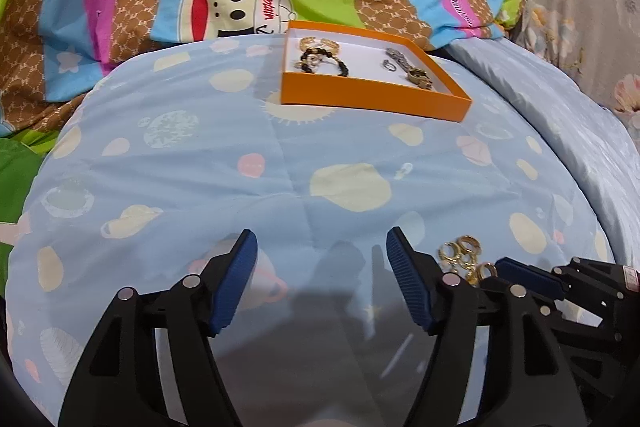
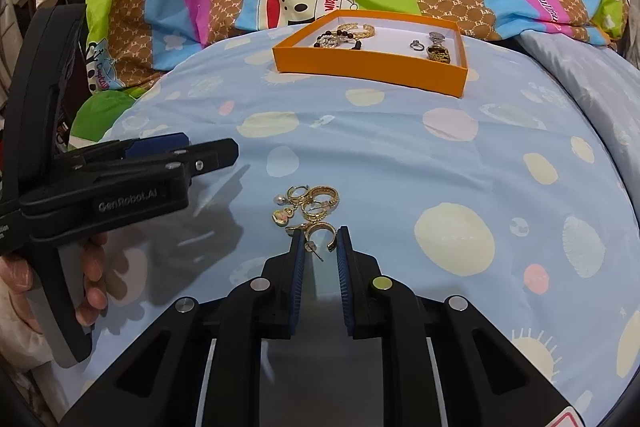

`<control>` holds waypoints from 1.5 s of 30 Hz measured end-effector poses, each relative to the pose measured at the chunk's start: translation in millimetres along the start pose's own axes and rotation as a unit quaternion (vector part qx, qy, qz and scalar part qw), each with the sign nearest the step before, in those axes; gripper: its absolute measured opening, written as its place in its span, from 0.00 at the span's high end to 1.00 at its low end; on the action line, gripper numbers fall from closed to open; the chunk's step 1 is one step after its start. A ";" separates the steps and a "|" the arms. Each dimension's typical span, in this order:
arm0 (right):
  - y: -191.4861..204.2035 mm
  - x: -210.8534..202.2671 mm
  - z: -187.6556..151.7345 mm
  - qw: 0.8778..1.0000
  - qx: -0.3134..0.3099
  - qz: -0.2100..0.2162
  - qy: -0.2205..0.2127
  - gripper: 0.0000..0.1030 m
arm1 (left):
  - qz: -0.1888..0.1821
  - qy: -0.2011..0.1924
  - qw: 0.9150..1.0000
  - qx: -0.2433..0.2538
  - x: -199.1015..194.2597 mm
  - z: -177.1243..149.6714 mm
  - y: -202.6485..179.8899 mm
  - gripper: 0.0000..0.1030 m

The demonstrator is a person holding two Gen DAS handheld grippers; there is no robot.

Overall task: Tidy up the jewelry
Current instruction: 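Grasp gold hoop earrings with the left tool while the right tool grasps a gold hoop earring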

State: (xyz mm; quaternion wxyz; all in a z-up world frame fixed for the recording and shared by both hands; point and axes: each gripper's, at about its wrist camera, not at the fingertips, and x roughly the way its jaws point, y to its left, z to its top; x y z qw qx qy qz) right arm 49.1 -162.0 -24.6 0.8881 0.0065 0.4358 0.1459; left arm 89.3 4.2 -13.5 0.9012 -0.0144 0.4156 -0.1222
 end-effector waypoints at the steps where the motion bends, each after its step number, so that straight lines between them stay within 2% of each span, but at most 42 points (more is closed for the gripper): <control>1: -2.1 -0.9 -0.1 1.000 0.003 -0.001 -0.002 0.86 | -0.005 0.001 1.000 0.003 -0.4 -1.0 -2.3 0.37; 11: -26.2 -9.6 1.5 0.999 0.040 -0.023 -0.017 0.86 | -0.042 0.015 0.998 0.035 -2.4 -11.5 -29.0 0.37; 21: -30.0 -11.1 2.1 0.998 0.047 -0.024 -0.021 0.86 | -0.048 0.030 0.997 0.057 7.4 -10.4 -49.0 0.37; 31: -47.5 -16.7 3.0 0.996 0.075 -0.034 -0.031 0.86 | -0.054 0.015 0.995 0.084 12.8 -2.6 -72.8 0.39; 35: -62.1 -24.2 2.8 0.993 0.099 -0.039 -0.043 0.86 | -0.056 0.011 0.993 0.106 16.0 -0.6 -86.9 0.48; 38: -68.9 -28.1 2.5 0.992 0.111 -0.039 -0.049 0.86 | -0.058 0.025 0.991 0.118 22.9 -0.9 -93.4 0.71; 40: -70.8 -29.0 3.0 0.991 0.115 -0.039 -0.050 0.86 | -0.059 0.026 0.991 0.118 23.6 -1.1 -93.7 0.74; 42: -70.9 -29.1 3.1 0.991 0.115 -0.037 -0.050 0.86 | -0.063 0.026 0.991 0.113 23.1 -1.0 -91.8 0.83; 45: -71.1 -29.6 3.2 0.992 0.114 -0.036 -0.050 0.86 | -0.069 0.022 0.992 0.103 21.3 -0.9 -88.5 0.84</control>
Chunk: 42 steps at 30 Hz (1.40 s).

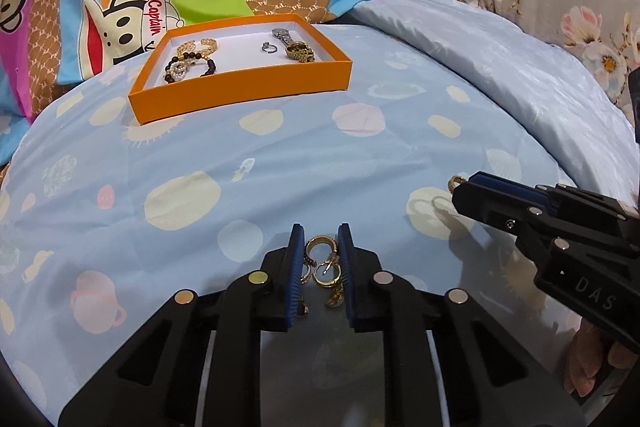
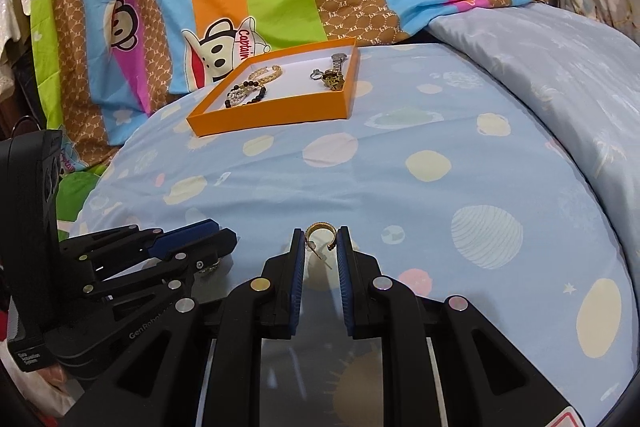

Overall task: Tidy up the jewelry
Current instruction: 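Grasp gold hoop earrings with the left tool while the right tool grasps a gold hoop earring, then carry the earrings into the box with the left tool while the right tool carries its earring there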

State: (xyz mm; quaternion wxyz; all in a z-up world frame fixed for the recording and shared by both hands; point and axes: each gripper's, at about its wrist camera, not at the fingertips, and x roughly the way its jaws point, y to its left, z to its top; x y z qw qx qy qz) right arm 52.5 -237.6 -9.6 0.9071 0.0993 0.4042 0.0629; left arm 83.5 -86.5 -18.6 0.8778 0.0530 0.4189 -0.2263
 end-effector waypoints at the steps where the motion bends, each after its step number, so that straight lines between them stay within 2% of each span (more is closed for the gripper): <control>1: 0.0 -0.2 -0.1 1.000 0.000 0.000 0.000 0.86 | -0.002 -0.003 1.000 -0.004 -1.3 -0.2 1.5 0.84; 13: 2.1 -5.6 -0.3 1.000 -0.003 0.012 -0.012 0.86 | -0.009 -0.030 0.999 -0.029 -18.6 -3.7 12.9 0.84; 23: 20.3 -13.1 8.4 0.999 -0.039 0.017 -0.022 0.86 | 0.010 -0.042 0.998 -0.042 -34.7 4.7 30.3 0.84; 32: 45.8 -1.0 64.1 0.994 -0.104 0.016 -0.038 0.86 | 0.020 -0.050 0.997 -0.049 -36.3 46.9 57.5 0.84; 37: 50.1 17.1 107.8 0.993 -0.106 0.023 -0.049 0.86 | 0.021 -0.058 0.997 -0.055 -25.8 81.6 75.5 0.84; 42: 47.9 51.6 150.6 0.994 -0.097 0.028 -0.037 0.86 | 0.021 -0.058 0.996 -0.061 -4.8 115.3 89.9 0.84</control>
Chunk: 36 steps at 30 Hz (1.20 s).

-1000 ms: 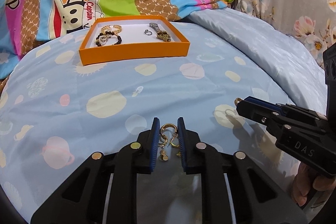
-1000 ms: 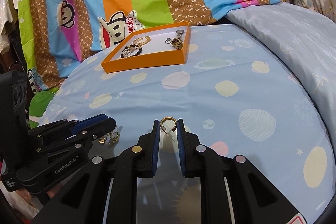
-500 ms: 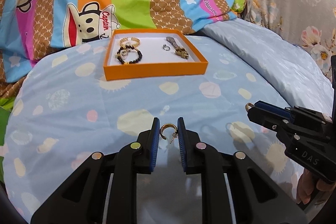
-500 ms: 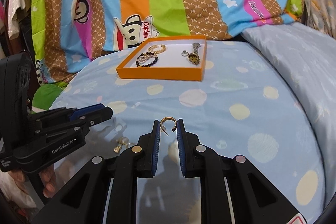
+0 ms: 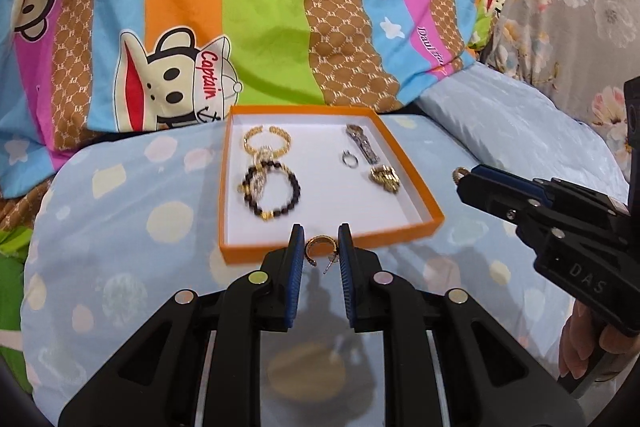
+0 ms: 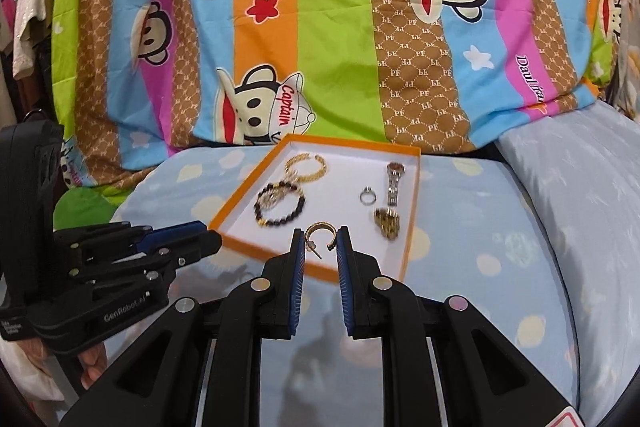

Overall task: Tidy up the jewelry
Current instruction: 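Carry the earrings into the box with the left tool while the right tool carries its earring there, then open both tools to drop the earrings in the box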

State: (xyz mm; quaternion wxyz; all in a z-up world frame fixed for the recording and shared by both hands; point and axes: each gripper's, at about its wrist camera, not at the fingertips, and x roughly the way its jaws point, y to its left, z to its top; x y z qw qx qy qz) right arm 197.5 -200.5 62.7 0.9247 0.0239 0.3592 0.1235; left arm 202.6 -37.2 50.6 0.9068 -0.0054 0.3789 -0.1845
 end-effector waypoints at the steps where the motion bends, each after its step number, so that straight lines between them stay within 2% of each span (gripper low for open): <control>1: -2.3 8.3 6.9 1.000 0.002 0.001 0.004 0.86 | 0.000 -0.002 1.000 0.003 5.8 6.5 0.6 0.84; 7: -18.8 64.9 40.1 0.999 0.021 -0.002 0.031 0.86 | 0.015 -0.004 1.000 0.015 49.9 42.3 4.0 0.84; 11: -36.6 108.5 54.8 0.997 0.046 -0.001 0.058 0.86 | 0.008 0.020 1.000 -0.003 86.0 60.8 13.7 0.84; 18: -53.4 162.1 66.2 0.992 0.058 0.005 0.109 0.86 | 0.036 0.064 0.997 -0.001 136.6 74.6 14.5 0.84; 25: -57.8 185.1 66.8 0.990 0.045 -0.003 0.134 0.85 | 0.042 0.092 0.995 -0.004 161.5 75.7 15.1 0.84; 32: -58.7 189.7 66.6 0.989 0.043 0.000 0.138 0.84 | 0.055 0.087 0.995 0.003 165.4 75.4 12.7 0.84; 36: -59.5 184.2 67.6 0.991 0.047 -0.005 0.127 0.84 | 0.067 0.081 0.994 -0.007 162.3 76.0 16.1 0.79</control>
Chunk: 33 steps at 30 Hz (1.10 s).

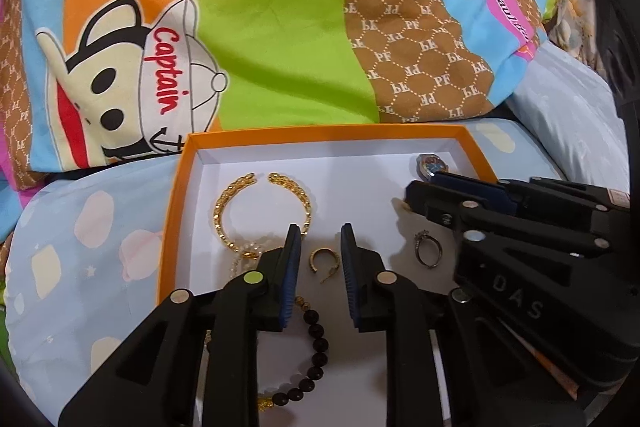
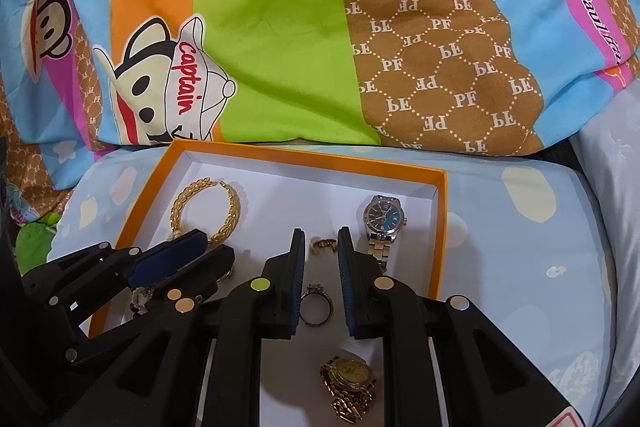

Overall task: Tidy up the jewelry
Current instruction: 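Open both tools to drop the earrings in the box, then grasp a gold hoop charm with the left tool while the right tool grasps a gold charm keychain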

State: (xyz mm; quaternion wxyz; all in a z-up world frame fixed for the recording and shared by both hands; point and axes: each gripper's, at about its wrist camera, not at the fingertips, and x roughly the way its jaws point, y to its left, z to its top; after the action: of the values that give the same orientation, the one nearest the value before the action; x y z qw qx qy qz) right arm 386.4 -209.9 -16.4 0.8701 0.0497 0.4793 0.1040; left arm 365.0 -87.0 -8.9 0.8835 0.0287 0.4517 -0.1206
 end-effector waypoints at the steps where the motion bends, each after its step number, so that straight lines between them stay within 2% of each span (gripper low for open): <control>1: -0.1 -2.4 -0.8 1.000 0.000 0.001 -0.004 0.84 | 0.002 -0.003 1.000 -0.008 -1.3 0.3 2.9 0.79; 11: 5.1 -33.1 -16.5 0.999 -0.012 -0.009 -0.043 0.84 | 0.006 -0.028 0.999 -0.035 -19.6 2.3 19.7 0.79; 23: 27.0 -105.4 -50.2 0.995 -0.033 -0.006 -0.097 0.84 | 0.004 -0.061 0.998 -0.019 -70.7 -16.4 19.1 0.79; 27: 36.1 -133.0 -76.6 0.993 -0.036 0.000 -0.112 0.84 | 0.000 -0.069 0.997 -0.023 -96.0 -32.8 24.4 0.77; 33: 43.6 -164.2 -136.1 0.993 -0.030 0.018 -0.112 0.82 | 0.001 -0.082 0.996 -0.023 -131.9 -73.1 30.9 0.68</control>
State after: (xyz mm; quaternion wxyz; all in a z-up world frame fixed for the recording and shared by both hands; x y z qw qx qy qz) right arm 180.4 -206.8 54.0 0.9175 0.0435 0.3742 0.1273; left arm 240.3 -20.7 52.3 0.9183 -0.0011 0.3799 -0.1112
